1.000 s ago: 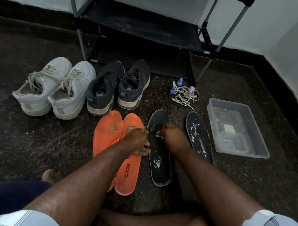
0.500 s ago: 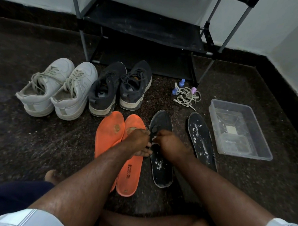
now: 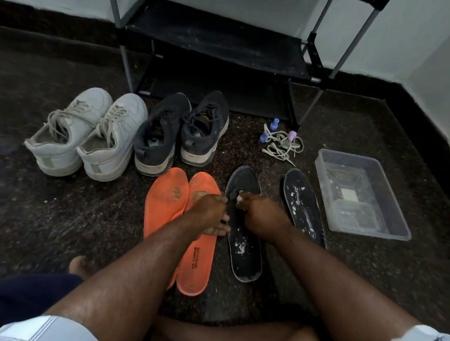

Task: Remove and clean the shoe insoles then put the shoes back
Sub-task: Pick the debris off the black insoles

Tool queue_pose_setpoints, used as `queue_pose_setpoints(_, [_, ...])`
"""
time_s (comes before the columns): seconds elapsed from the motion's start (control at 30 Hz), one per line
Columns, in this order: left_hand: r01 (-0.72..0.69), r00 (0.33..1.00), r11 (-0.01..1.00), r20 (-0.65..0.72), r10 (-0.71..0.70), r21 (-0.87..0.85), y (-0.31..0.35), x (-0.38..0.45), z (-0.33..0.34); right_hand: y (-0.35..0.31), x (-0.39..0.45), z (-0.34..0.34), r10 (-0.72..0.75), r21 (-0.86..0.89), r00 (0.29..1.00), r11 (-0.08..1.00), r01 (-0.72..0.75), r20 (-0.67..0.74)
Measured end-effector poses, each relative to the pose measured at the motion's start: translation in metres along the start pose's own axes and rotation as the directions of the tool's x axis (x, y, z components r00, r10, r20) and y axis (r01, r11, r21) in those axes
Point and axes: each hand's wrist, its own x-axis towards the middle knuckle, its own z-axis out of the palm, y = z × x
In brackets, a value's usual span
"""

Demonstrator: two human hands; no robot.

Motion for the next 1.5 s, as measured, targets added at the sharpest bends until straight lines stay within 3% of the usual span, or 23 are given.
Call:
queue_pose_setpoints(0.1, [0.002,1.0,1.0,0.012,-0.003,0.025,-0.001,0.002,-0.001,-0.001,-0.004,-0.013,0.055,0.203,0.998,0.978,-0.051,-0.012])
queue_pose_setpoints(0.2, [0.015,0.999,1.0,0.03,-0.014,-0.016,-0.002,0.001,-0.001,0.008,-0.016,-0.048,0.282,0.363,0.954,0.903,-0.229,-0.101])
queue_pose_setpoints(0.3, [-0.003,1.0,1.0,0.023,0.003,0.0,-0.001,0.001,-0.002,0.012,-0.037,-0.073,0.297,0.28,0.955,0.916,-0.287,0.007])
queue_pose_setpoints(0.37, [0.009,0.999,1.0,0.033,-0.008,-0.022,-0.001,0.001,-0.006,0.017,-0.048,-0.072,0.358,0.4,0.931,0.844,-0.357,0.076])
queue_pose_setpoints(0.4, [0.018,0.999,0.999,0.051,-0.016,-0.038,0.001,0.0,-0.008,0.019,-0.053,-0.069,0.425,0.594,0.899,0.697,-0.4,0.107])
queue_pose_setpoints(0.47, [-0.002,0.997,1.0,0.074,0.003,-0.025,0.004,-0.004,-0.01,0.022,-0.059,-0.063,0.544,0.873,0.803,0.238,-0.425,0.243])
queue_pose_setpoints(0.5, [-0.045,0.997,0.999,0.057,0.044,0.015,0.005,-0.005,-0.008,0.024,-0.059,-0.06,0.545,0.895,0.777,0.104,-0.435,0.315])
queue_pose_setpoints(0.53, [-0.102,0.995,0.991,0.025,0.1,0.089,0.006,-0.007,-0.006,0.024,-0.058,-0.056,0.51,0.877,0.773,0.071,-0.476,0.378])
queue_pose_setpoints(0.63, [-0.282,0.944,0.849,-0.028,0.328,0.448,0.003,-0.01,-0.001,0.023,-0.053,-0.044,0.378,0.833,0.79,0.078,-0.547,0.483])
queue_pose_setpoints(0.73, [-0.388,0.842,0.51,0.07,0.534,0.767,0.004,-0.007,0.003,0.026,-0.042,-0.038,0.409,0.873,0.812,0.069,-0.483,0.417])
queue_pose_setpoints(0.83, [-0.43,0.805,0.405,0.14,0.576,0.807,0.009,0.007,0.02,0.034,-0.034,-0.036,0.439,0.913,0.817,-0.023,-0.406,0.375])
queue_pose_setpoints(0.97, [-0.408,0.793,0.229,0.219,0.568,0.884,0.012,0.021,0.036,0.041,-0.029,-0.027,0.371,0.884,0.803,-0.168,-0.437,0.467])
queue_pose_setpoints(1.07, [-0.431,0.778,0.173,0.268,0.568,0.886,0.009,0.027,0.037,0.042,-0.028,-0.023,0.353,0.859,0.783,-0.195,-0.474,0.512])
queue_pose_setpoints(1.23, [-0.441,0.763,0.2,0.248,0.597,0.875,-0.004,0.024,0.034,0.038,-0.028,-0.022,0.343,0.839,0.765,-0.224,-0.496,0.544])
queue_pose_setpoints(1.4, [-0.472,0.789,0.332,0.223,0.573,0.817,-0.024,0.013,0.049,0.035,-0.028,-0.023,0.343,0.845,0.773,-0.177,-0.505,0.534])
queue_pose_setpoints(1.5, [-0.444,0.787,0.329,0.188,0.587,0.833,-0.021,0.017,0.052,0.034,-0.03,-0.026,0.363,0.866,0.789,-0.145,-0.478,0.496])
